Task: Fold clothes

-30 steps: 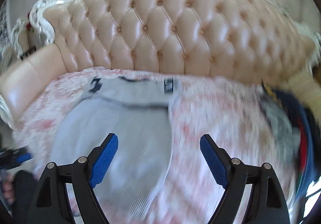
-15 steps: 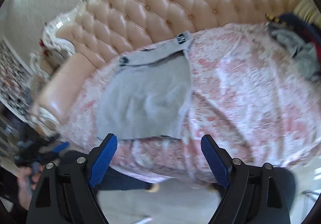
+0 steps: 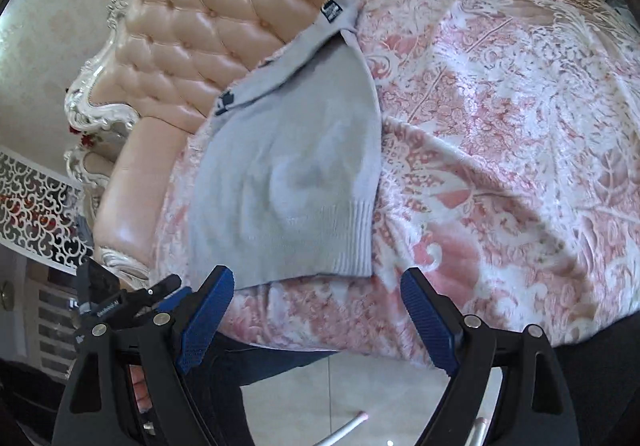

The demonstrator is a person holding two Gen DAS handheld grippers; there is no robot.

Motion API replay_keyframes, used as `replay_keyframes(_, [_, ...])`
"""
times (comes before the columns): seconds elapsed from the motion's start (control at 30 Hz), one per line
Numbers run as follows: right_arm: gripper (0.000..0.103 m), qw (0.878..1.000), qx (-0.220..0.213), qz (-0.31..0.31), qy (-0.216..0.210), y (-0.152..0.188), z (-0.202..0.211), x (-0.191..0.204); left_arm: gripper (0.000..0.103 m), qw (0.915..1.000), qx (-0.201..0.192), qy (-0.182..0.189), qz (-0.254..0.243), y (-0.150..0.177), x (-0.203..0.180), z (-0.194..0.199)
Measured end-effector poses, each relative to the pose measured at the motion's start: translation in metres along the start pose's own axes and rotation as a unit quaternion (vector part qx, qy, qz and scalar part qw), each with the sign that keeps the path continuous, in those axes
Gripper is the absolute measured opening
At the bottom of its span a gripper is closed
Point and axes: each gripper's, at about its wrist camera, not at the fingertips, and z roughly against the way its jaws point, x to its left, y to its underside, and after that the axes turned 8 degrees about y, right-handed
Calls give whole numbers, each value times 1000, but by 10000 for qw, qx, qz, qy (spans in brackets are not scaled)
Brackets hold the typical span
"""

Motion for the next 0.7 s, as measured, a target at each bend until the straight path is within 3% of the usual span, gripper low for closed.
replay_keyframes(0.13, [87, 9997, 85, -213, 25, -10, -9, -11, 33, 9999, 104, 67, 102, -3, 4, -10])
replay_keyframes(0.33, [87, 9992, 147, -41, 361, -15, -18, -8, 31, 9994, 229, 106, 234, -6, 12, -18])
replay_keyframes(0.37, [89, 9989, 146, 35, 436, -15, -19, -5, 24, 9993, 240, 128, 266, -7, 14, -19])
replay_keyframes(0.4, [89, 9985, 145, 106, 508, -15, -19, -2, 7, 9992, 256, 150, 285, -7, 15, -19])
replay_keyframes(0.6, [87, 9973, 194, 478, 523, -17, -19, 23, 8, 9972, 363, 441, 485, -10, 27, -18])
replay_keyframes(0.7, [87, 9975, 228, 307, 587, -19, -22, 18, 8, 9966, 359, 532, 511, -10, 28, -16])
